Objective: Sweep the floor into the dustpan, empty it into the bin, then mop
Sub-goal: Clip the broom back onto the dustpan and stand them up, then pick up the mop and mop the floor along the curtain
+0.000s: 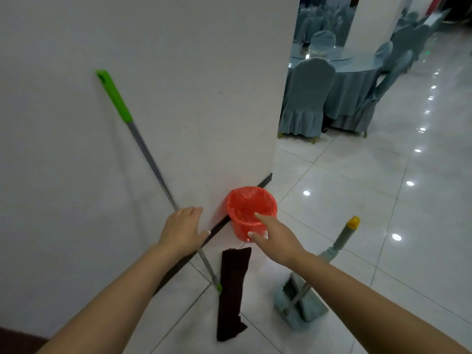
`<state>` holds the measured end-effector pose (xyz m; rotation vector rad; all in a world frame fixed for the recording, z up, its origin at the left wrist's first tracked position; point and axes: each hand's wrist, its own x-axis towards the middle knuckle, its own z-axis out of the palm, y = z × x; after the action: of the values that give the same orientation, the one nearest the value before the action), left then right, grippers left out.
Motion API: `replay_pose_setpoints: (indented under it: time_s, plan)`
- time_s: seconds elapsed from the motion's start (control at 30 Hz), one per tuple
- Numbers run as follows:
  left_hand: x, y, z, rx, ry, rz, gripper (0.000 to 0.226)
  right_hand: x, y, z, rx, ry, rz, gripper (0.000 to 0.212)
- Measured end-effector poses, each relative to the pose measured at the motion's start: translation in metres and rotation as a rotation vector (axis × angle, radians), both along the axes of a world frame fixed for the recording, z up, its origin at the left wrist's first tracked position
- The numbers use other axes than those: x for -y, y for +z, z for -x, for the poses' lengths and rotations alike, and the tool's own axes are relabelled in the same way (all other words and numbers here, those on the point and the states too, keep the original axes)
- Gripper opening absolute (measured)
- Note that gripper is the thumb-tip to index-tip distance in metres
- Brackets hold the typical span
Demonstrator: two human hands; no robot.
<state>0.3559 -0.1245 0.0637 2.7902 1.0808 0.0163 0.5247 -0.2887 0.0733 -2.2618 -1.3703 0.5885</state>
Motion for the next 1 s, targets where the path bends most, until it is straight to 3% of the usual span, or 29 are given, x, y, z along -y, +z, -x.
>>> replay_pose_setpoints:
  time_s: [0.23,0.4,0.63,0.73,0.83,1.0]
  plan:
    - [-0.143,0.016,0.039,-0.189,-0.276,-0.226,0.061,-0.112,-0.017,0.049,-0.093,-0.111,0.038,0.058]
    - [-0.23,0.026,0.029,-0.363,-0.52,-0.541,0.065,-0.154,-0.02,0.065,-0.098,-0.203,0.063,0.056]
    - [-0.299,0.033,0.0,-0.628,-0.429,-0.641,0.046,-0.175,-0.017,0.062,-0.061,-0.284,0.089,0.051]
    - [-0.315,0.028,-0.005,-0.633,-0.424,-0.655,0.046,-0.171,-0.02,0.064,-0.057,-0.306,0.123,0.048]
    - [-0.317,0.019,0.003,-0.607,-0.452,-0.725,0.027,-0.16,-0.03,0.067,-0.068,-0.325,0.179,0.054]
    - [-0.309,0.012,0.045,-0.742,-0.37,-0.702,0.024,-0.139,-0.041,0.08,-0.098,-0.325,0.256,0.055]
